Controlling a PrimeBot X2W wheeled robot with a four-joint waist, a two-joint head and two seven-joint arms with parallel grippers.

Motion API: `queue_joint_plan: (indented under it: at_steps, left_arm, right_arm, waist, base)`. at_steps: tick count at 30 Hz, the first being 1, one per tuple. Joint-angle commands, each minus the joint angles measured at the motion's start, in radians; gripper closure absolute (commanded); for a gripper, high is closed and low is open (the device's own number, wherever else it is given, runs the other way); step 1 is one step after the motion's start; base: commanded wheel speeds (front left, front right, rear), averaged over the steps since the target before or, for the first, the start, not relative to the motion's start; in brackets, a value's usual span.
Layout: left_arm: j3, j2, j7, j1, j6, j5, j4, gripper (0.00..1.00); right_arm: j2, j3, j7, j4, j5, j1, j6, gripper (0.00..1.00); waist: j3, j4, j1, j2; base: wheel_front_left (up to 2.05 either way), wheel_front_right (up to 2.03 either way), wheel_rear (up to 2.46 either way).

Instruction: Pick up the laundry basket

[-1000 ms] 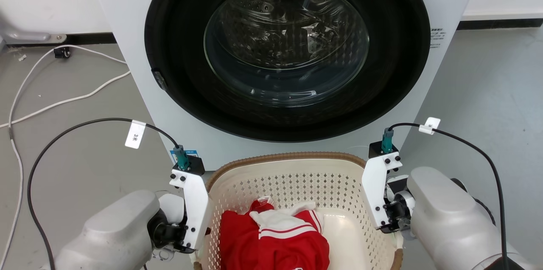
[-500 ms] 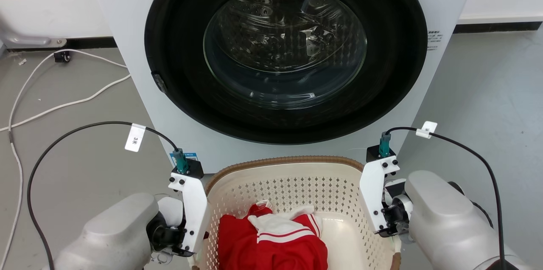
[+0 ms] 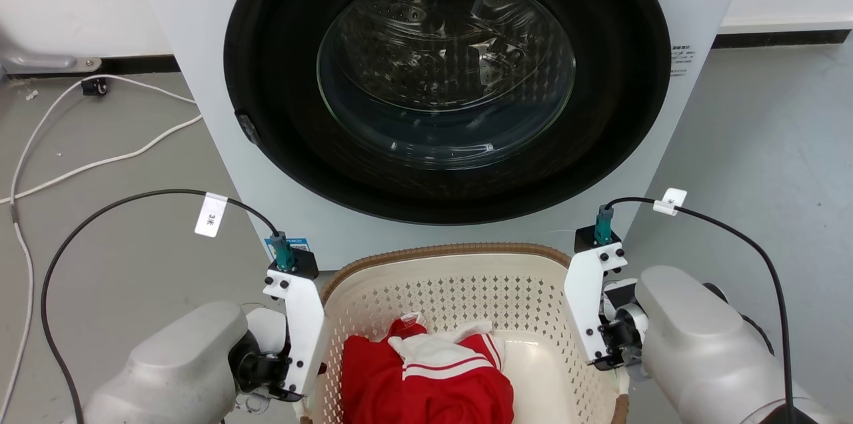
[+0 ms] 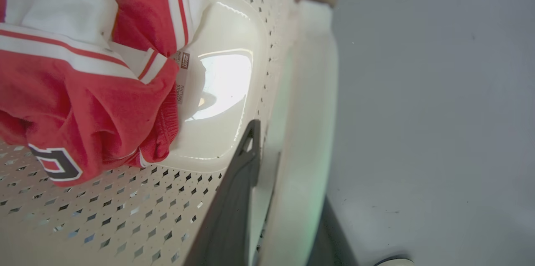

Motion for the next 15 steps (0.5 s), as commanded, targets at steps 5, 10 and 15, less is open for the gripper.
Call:
queue_joint_plan:
  at_steps: [5, 10, 15]
  left_arm:
    - [-0.005, -0.010, 0.008, -0.009, -0.015, 0.009, -0.014, 1.00]
    - [-0.005, -0.006, 0.013, -0.016, -0.015, 0.011, -0.016, 1.00]
    - [-0.004, -0.007, 0.011, -0.022, -0.015, 0.011, -0.018, 1.00]
  right_arm:
    - [0.014, 0.014, -0.014, -0.006, 0.009, -0.023, 0.012, 1.00]
    - [0.013, 0.020, -0.016, -0.001, 0.016, -0.030, 0.012, 1.00]
    - [0.013, 0.028, -0.013, -0.003, 0.026, -0.028, 0.012, 1.00]
  waist:
    - [0.000, -0.001, 0.0000, 0.0000]
    - [0.002, -0.001, 0.0000, 0.0000]
    - [0.004, -0.001, 0.0000, 0.0000]
  base:
    - [0.00, 0.00, 0.00]
    - [0.00, 0.00, 0.00]
    - [0.00, 0.00, 0.00]
